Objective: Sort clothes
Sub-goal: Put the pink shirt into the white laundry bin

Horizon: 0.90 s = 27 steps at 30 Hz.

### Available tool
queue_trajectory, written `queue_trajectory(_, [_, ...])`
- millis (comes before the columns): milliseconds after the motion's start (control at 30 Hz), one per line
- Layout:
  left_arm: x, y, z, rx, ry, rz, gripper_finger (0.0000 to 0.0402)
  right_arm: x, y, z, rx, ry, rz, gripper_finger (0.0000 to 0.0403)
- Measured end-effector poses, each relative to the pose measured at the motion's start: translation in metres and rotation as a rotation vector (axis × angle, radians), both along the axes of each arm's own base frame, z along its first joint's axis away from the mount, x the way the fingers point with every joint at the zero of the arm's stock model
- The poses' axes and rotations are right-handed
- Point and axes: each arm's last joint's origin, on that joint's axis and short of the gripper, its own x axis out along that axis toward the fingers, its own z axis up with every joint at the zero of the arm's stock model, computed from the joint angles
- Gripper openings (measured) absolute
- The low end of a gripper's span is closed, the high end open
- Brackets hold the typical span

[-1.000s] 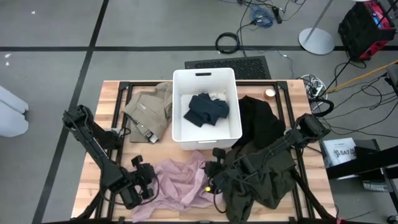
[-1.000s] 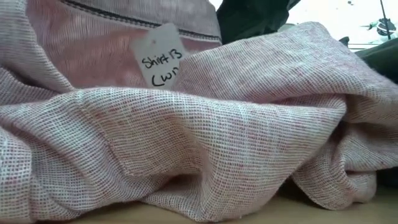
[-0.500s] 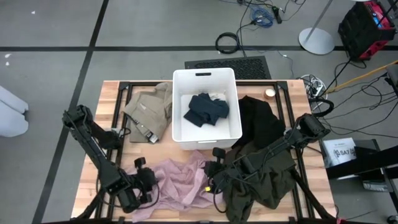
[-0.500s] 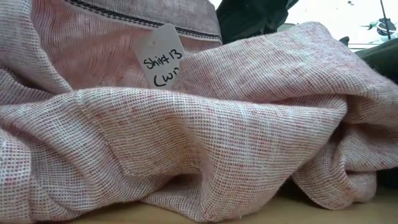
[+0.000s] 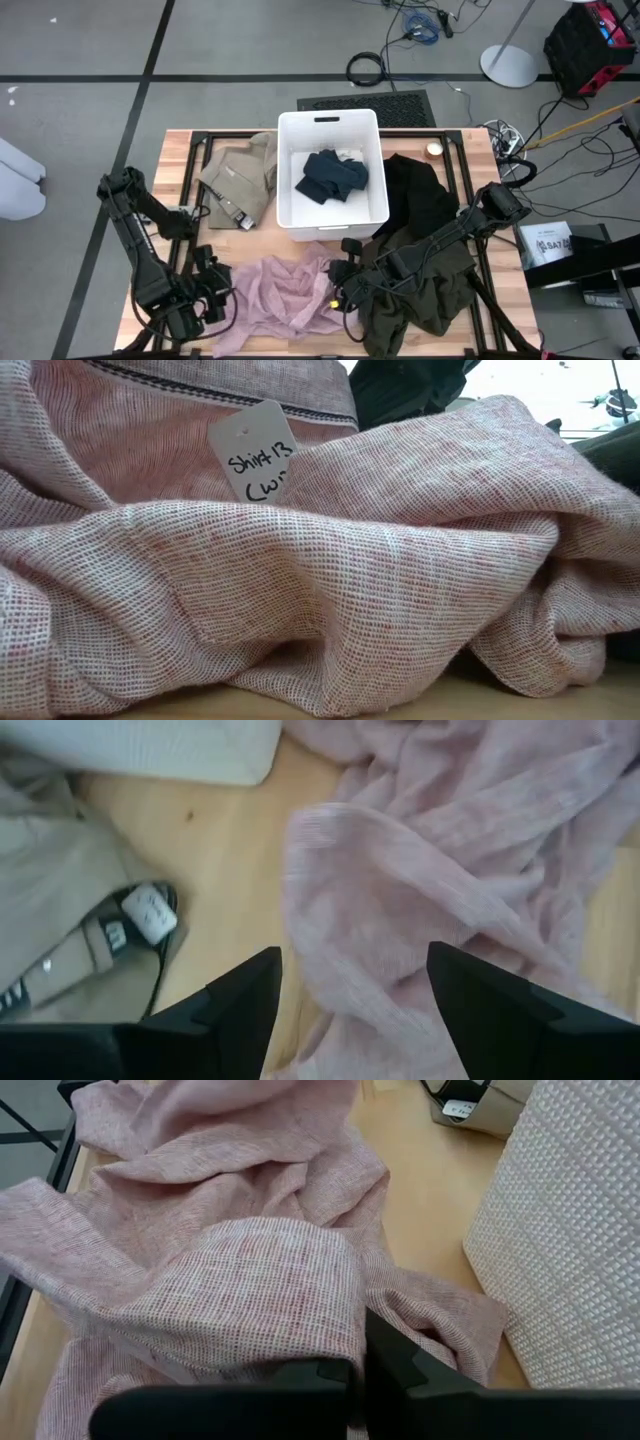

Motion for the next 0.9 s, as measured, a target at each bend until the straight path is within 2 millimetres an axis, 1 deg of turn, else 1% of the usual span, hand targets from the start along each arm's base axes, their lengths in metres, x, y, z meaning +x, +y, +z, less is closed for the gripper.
queue_trajectory(100, [-0.003,0.002,-0.012,-0.015,0.008,0.068,0.0261,0.0,0.0,0.0,0.001,0.0,-0.001,0.0])
queue_trajectory(200, [-0.005,0.005,-0.03,-0.045,0.001,0.169,0.0261,0.0,0.0,0.0,0.01,0.004,0.007,0.0])
queue_trajectory(300, [-0.008,0.007,-0.049,-0.099,0.034,0.249,0.0261,0.0,0.0,0.0,0.021,0.01,0.019,0.0])
queue_trajectory(400, [-0.01,0.009,-0.061,-0.138,0.066,0.302,0.0261,0.001,0.0,0.0,0.031,0.015,0.028,0.0])
queue_trajectory(533, [-0.014,0.015,-0.073,-0.116,0.08,0.342,0.0261,0.002,-0.002,0.0,0.03,0.017,0.03,0.0])
queue_trajectory(600, [-0.017,0.019,-0.083,-0.117,0.083,0.374,0.0261,0.002,-0.003,0.0,0.03,0.017,0.029,0.0])
queue_trajectory(767, [-0.017,0.02,-0.112,-0.239,0.12,0.388,0.0261,0.002,-0.003,0.0,0.023,0.018,0.034,0.0])
queue_trajectory(900, [-0.017,0.024,-0.123,-0.279,0.14,0.397,0.0261,0.002,-0.003,0.0,0.018,0.018,0.038,0.0])
